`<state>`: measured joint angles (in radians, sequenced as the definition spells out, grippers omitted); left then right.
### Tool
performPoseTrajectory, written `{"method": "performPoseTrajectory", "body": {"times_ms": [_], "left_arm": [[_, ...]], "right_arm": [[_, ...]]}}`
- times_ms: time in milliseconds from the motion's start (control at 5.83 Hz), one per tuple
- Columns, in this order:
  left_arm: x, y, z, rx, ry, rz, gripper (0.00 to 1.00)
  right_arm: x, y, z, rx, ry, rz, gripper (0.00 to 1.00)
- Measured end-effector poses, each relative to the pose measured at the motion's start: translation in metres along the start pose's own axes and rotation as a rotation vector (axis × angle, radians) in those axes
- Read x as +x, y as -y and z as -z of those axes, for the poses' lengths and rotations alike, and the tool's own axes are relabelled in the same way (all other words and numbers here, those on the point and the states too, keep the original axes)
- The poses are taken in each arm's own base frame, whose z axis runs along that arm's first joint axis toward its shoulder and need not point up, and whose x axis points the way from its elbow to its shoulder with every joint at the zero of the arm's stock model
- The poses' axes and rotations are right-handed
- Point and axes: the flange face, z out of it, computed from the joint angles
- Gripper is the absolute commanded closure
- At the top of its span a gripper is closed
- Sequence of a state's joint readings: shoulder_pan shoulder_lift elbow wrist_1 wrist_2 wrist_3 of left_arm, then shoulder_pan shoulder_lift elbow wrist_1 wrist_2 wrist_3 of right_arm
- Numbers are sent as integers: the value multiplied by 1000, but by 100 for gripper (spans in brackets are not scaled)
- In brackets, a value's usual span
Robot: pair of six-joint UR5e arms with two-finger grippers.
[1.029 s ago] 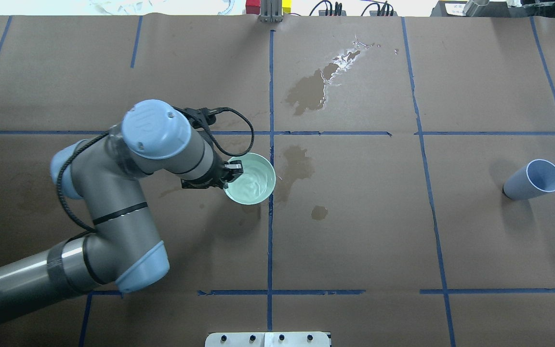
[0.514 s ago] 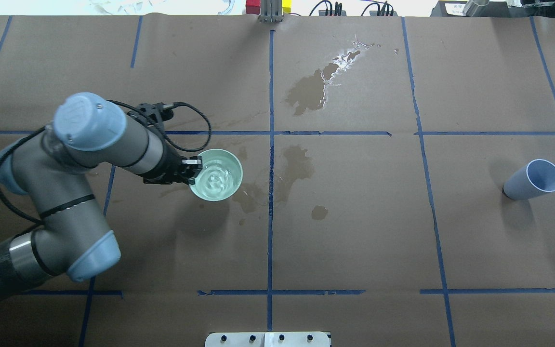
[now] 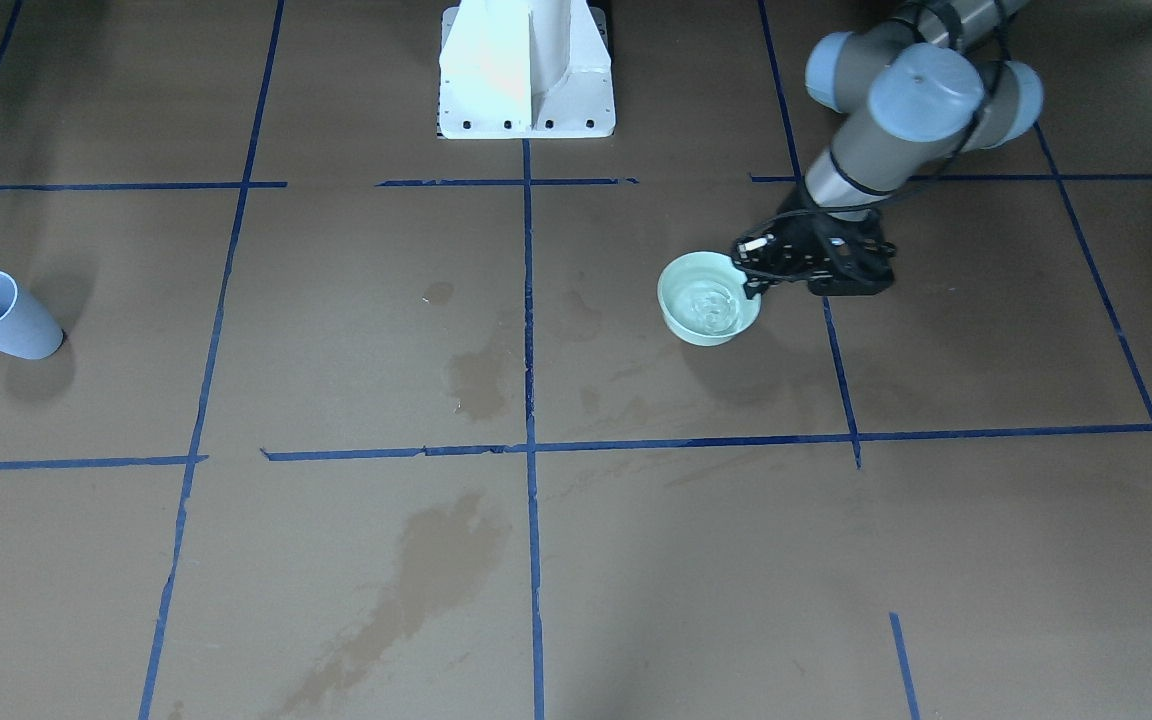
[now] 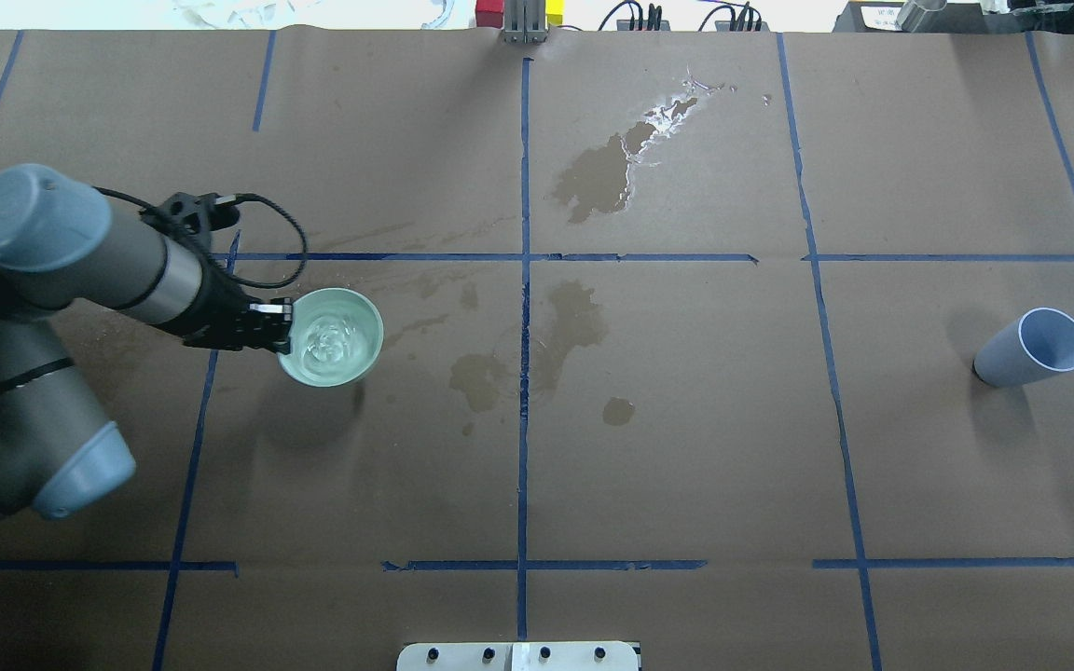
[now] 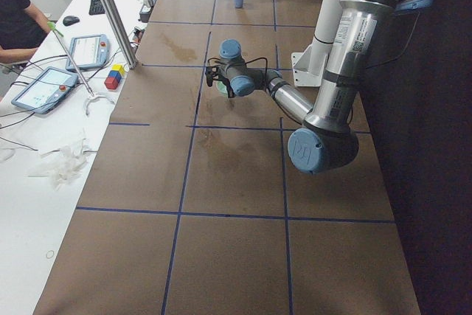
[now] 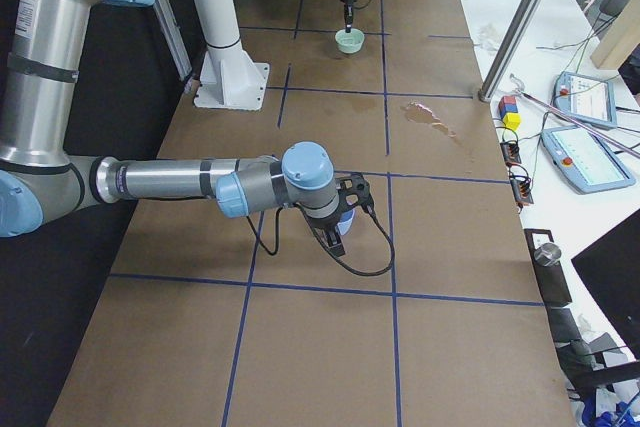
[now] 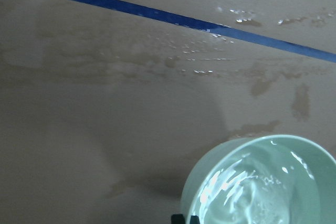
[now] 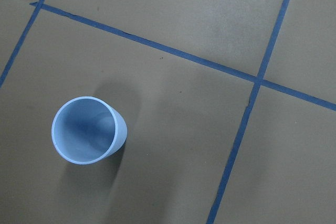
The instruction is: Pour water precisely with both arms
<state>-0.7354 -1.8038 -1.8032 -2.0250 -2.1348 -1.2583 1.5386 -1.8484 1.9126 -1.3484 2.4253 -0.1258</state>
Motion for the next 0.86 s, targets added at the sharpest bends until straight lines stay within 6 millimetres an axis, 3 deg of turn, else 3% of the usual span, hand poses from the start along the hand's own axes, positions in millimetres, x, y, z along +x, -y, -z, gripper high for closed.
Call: {"method": "performPoseTrajectory", "body": {"times_ms": [514, 857], "left_arm": [[-124, 11, 26, -28, 45, -100, 100], [-196, 15, 40, -42, 51, -155, 100]], "right_arm": [[-1, 0, 0, 0, 0, 2, 0], [-1, 0, 0, 0, 0, 2, 0]]}}
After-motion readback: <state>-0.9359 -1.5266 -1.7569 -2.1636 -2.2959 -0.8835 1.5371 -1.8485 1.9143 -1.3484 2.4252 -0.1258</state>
